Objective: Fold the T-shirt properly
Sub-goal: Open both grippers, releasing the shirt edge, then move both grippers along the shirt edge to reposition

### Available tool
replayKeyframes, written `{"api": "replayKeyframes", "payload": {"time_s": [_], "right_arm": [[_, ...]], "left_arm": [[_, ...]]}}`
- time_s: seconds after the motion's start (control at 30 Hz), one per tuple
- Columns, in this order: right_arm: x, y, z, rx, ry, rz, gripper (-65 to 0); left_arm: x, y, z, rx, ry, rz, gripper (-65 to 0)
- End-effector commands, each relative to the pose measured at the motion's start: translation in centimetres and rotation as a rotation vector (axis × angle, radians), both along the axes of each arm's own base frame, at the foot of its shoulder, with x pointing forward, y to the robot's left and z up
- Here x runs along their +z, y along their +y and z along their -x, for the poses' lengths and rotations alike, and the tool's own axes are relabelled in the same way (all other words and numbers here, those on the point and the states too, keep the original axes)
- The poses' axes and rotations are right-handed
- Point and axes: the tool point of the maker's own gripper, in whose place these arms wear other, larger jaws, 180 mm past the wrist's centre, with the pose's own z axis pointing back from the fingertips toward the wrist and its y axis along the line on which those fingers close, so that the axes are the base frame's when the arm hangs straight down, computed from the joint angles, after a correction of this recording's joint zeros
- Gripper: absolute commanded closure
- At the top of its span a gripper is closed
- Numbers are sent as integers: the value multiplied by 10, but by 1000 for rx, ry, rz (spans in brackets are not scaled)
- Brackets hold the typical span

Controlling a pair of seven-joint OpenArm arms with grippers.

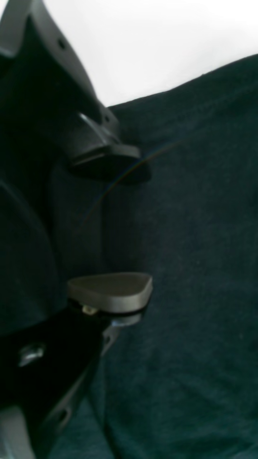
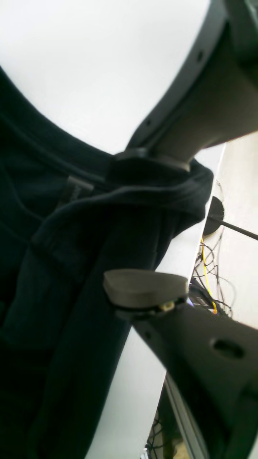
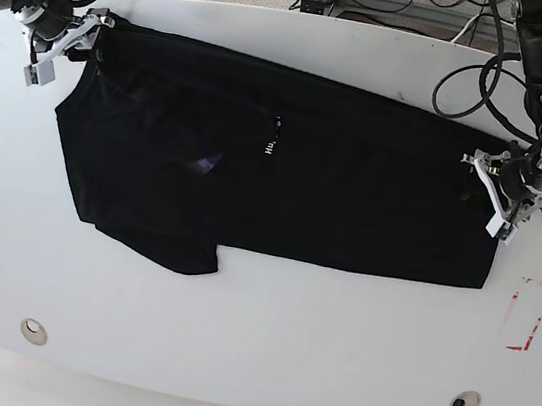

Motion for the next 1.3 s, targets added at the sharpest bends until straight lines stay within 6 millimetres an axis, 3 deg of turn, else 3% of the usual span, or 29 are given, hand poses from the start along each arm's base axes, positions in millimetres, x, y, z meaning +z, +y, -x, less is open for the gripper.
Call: {"api": "replayKeyframes", "payload": {"time_s": [0.0,0.17,0.27,0.43,0.7,0.97,1.1,1.27], "right_arm": [[4,4,-1,28,-13,1,-315],[-3,5,12,29,28,-1,-206],[-10,11,18,47,57,-15,-200],[-16,25,27,98,90,-37,-200],[37,68,10,215,-101,-106,-200],[51,85,5,239,-159,-199,-200],[37,99,11,276,-107,-230,-200],[5,96,21,275,2,-145,-200]], "left_arm": [[-15,22,25,1,117,-92,-365],[-17,46,48,64,140,-106,-365],[-15,59,59,102,141,-116,-365],[-13,63,78,83,186,-155,-365],[-4,75,89,108,200,-198,-365],[-2,77,90,109,199,-205,-365],[-3,78,91,110,203,-205,-365],[-2,78,90,109,201,-206,-365]]}}
